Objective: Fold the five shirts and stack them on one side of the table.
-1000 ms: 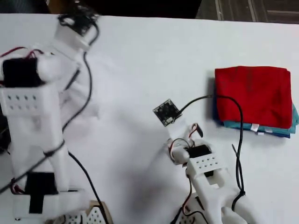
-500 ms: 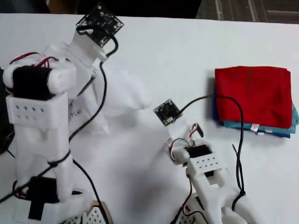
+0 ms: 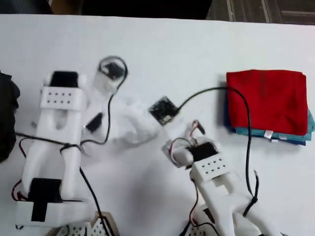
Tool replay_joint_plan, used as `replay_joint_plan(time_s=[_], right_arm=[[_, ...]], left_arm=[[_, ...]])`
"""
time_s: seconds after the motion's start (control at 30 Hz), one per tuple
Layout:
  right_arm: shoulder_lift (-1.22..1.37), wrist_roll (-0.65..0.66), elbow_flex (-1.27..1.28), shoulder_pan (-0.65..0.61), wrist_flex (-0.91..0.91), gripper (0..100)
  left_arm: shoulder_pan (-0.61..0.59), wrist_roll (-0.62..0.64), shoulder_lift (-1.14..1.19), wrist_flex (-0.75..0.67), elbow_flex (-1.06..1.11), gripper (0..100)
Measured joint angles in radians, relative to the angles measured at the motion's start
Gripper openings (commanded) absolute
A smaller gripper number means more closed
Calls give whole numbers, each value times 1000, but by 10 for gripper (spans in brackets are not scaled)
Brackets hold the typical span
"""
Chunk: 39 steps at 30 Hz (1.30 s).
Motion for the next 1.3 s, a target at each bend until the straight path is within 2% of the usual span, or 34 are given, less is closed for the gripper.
replay_joint_plan(time_s=[0.1, 0.23, 0.43, 0.57, 0.77, 0.97, 1.03, 1.13, 1.17, 1.2, 1.3], right_arm=[[0, 0, -41, -58, 23, 355], [18, 0, -52, -132, 14, 354], [199, 0, -126, -155, -55, 354], [379, 0, -282, -209, -26, 354], [529, 0, -539, -339, 133, 354], [672, 0, -628, -347, 78, 350], [744, 0, -643, -328, 35, 289], [845, 0, -684, -290, 17, 36], [868, 0, -700, -278, 17, 4], [882, 0, -710, -264, 17, 50], [885, 0, -747, -206, 29, 20]], left_arm=[[-58, -14, 0, -60, 107, 25], [-170, -17, 0, -118, 138, 25], [-339, -17, 2, -186, 150, 25], [-351, -17, 6, -199, 157, 26], [-351, -17, 6, -201, 157, 26], [-350, -17, 6, -201, 157, 26], [-350, -17, 6, -201, 157, 26], [-350, -17, 6, -201, 157, 26], [-350, -17, 6, -201, 157, 26], [-350, -17, 6, -201, 157, 26], [-350, -17, 6, -201, 157, 26]])
